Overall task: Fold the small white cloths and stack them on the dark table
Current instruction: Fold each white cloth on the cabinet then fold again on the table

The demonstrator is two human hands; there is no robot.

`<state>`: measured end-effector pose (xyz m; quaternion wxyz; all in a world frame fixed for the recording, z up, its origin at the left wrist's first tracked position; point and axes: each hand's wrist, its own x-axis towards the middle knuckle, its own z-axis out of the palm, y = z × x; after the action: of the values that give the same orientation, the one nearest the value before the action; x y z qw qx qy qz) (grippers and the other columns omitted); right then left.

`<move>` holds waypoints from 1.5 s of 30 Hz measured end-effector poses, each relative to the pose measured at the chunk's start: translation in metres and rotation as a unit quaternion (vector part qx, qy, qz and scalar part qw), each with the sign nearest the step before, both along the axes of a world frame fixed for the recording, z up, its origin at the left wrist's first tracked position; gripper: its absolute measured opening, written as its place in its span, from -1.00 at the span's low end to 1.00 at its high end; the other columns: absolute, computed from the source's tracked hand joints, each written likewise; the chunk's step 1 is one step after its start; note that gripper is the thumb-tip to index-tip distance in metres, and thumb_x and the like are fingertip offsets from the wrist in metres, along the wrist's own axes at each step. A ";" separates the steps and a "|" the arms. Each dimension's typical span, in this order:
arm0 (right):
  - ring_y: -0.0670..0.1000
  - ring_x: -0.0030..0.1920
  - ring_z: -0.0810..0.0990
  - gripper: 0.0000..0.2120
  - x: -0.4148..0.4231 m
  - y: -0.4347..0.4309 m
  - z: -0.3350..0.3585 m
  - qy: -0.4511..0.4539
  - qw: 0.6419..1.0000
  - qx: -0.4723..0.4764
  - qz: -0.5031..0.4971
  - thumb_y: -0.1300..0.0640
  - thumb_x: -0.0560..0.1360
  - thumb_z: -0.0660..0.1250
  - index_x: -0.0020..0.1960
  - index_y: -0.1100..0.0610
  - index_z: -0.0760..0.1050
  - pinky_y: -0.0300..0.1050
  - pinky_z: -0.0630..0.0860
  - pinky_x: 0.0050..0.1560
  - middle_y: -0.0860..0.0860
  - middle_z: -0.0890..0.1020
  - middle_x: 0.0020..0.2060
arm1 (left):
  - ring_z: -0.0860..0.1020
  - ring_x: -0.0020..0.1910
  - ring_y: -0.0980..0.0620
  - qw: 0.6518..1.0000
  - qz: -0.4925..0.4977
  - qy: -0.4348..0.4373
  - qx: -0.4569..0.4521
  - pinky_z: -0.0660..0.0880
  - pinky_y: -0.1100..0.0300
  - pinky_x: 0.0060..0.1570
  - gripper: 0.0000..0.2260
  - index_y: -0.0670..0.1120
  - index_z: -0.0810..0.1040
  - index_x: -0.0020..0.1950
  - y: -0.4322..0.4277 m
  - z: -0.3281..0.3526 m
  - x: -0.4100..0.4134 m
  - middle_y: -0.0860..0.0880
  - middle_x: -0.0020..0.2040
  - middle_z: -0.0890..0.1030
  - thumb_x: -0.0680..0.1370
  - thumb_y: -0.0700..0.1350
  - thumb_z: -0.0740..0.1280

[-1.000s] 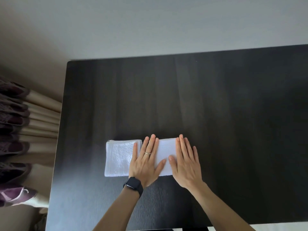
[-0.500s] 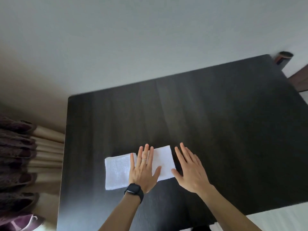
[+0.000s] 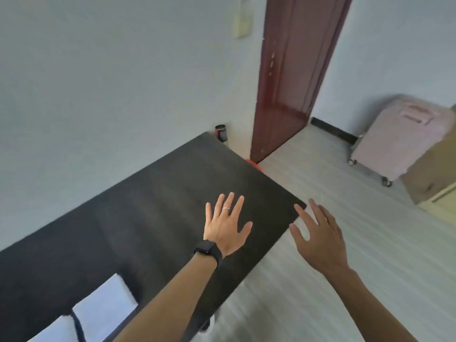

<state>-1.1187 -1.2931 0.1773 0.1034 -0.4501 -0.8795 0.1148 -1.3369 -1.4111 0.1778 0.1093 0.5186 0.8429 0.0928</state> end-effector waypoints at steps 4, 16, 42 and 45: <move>0.06 0.55 0.18 -0.52 0.129 0.070 0.050 0.070 0.986 0.089 -0.123 -0.24 0.59 0.11 0.48 -0.17 0.35 0.16 0.32 0.41 -0.05 0.26 0.55 | -0.20 0.60 -0.03 0.990 -0.104 0.015 0.088 -0.28 -0.17 0.51 -0.38 0.16 -0.04 0.62 0.126 0.060 0.115 0.03 0.64 -0.07 0.60 0.30 0.04; 0.08 0.52 0.20 -0.50 0.457 0.208 0.172 0.126 0.891 0.233 -0.368 -0.27 0.55 0.12 0.43 -0.15 0.41 0.16 0.36 0.39 -0.04 0.35 0.50 | -0.12 0.60 0.04 0.895 -0.361 0.015 0.261 -0.22 -0.13 0.51 -0.32 0.21 0.04 0.60 0.387 0.195 0.438 0.08 0.63 0.00 0.49 0.40 -0.10; -0.02 0.40 0.36 -0.54 0.921 0.590 0.181 0.073 0.786 0.239 -0.566 -0.22 0.54 0.25 0.39 -0.10 0.47 0.09 0.46 0.24 -0.16 0.56 0.29 | -0.22 0.59 0.06 0.802 -0.540 -0.002 0.256 -0.25 -0.14 0.54 -0.39 0.26 -0.14 0.59 0.884 0.192 0.941 0.11 0.62 -0.17 0.58 0.35 -0.03; 0.00 0.37 0.41 -0.52 0.982 0.642 0.173 0.071 0.796 0.251 -0.546 -0.27 0.54 0.16 0.35 -0.08 0.51 0.08 0.48 0.24 -0.15 0.61 0.24 | -0.23 0.59 0.06 0.807 -0.533 0.005 0.254 -0.27 -0.12 0.53 -0.39 0.26 -0.14 0.59 0.934 0.181 0.999 0.11 0.61 -0.19 0.59 0.35 -0.03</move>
<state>-0.1372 -0.6511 0.3506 0.3205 -0.8044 -0.4760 -0.1540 -0.3375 -0.4766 0.3591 0.0012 0.8962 0.3806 0.2281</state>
